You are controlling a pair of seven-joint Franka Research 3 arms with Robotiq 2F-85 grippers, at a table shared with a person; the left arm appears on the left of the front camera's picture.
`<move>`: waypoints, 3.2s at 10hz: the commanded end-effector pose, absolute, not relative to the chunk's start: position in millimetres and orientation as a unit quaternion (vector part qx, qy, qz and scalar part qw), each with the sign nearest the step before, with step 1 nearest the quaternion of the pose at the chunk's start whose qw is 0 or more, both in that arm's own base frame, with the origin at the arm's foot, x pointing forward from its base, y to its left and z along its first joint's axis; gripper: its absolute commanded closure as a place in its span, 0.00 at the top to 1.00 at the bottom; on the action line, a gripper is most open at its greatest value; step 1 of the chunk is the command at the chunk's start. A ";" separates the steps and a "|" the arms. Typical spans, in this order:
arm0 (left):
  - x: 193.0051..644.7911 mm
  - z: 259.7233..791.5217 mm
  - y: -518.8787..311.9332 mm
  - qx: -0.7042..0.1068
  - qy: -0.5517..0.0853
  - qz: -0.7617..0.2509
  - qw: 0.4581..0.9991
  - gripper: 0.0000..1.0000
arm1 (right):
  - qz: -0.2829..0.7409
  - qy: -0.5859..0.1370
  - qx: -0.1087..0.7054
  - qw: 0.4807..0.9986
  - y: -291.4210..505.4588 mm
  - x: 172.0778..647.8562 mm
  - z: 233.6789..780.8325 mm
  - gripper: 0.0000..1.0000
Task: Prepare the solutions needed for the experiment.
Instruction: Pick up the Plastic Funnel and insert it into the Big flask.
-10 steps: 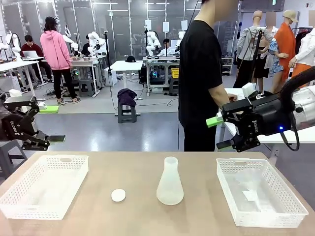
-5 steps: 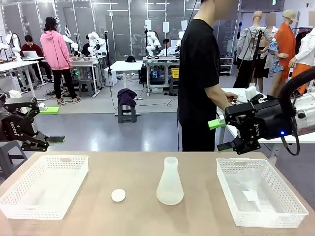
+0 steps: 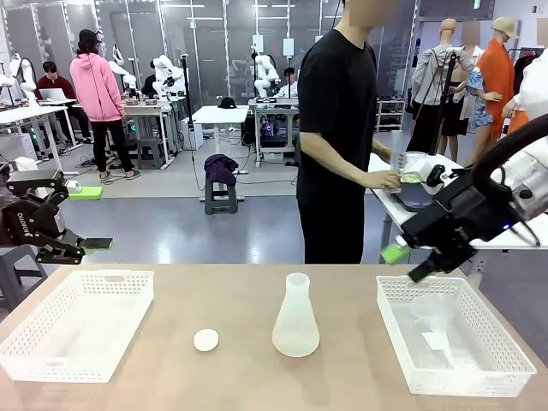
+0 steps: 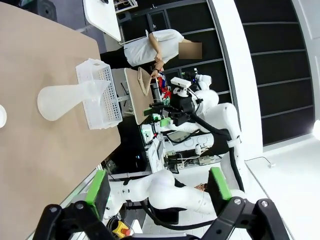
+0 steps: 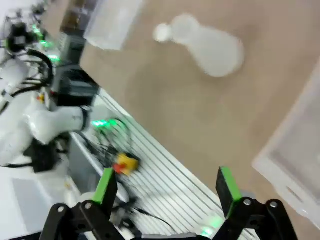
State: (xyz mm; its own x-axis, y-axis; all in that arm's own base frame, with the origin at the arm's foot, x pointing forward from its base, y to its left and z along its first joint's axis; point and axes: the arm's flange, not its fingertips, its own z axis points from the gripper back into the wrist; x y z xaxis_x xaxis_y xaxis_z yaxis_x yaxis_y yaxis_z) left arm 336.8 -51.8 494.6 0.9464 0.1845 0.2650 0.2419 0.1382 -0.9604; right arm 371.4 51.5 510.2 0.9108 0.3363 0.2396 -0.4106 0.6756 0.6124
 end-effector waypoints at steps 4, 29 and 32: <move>337.4 496.0 -54.2 -0.665 -0.162 -0.020 0.729 1.00 | 0.416 0.025 0.082 0.905 5.2 473.0 555.5 1.00; 337.4 496.0 -54.2 -0.665 -0.162 -0.020 0.729 1.00 | 0.645 0.007 0.035 0.763 -31.4 537.2 396.9 1.00; 337.4 496.0 -54.2 -0.665 -0.162 -0.020 0.729 1.00 | 0.654 0.008 0.017 0.756 -31.3 551.5 372.8 1.00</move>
State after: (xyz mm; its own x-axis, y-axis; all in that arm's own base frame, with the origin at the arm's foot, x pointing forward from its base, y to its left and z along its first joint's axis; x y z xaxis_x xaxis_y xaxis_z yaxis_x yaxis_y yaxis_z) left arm 336.5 -51.6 494.5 0.9469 0.1829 0.2646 0.2416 0.1384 -0.9605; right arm 547.2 -27.9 380.3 0.1724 0.9849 0.0185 -0.9842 0.1714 0.0440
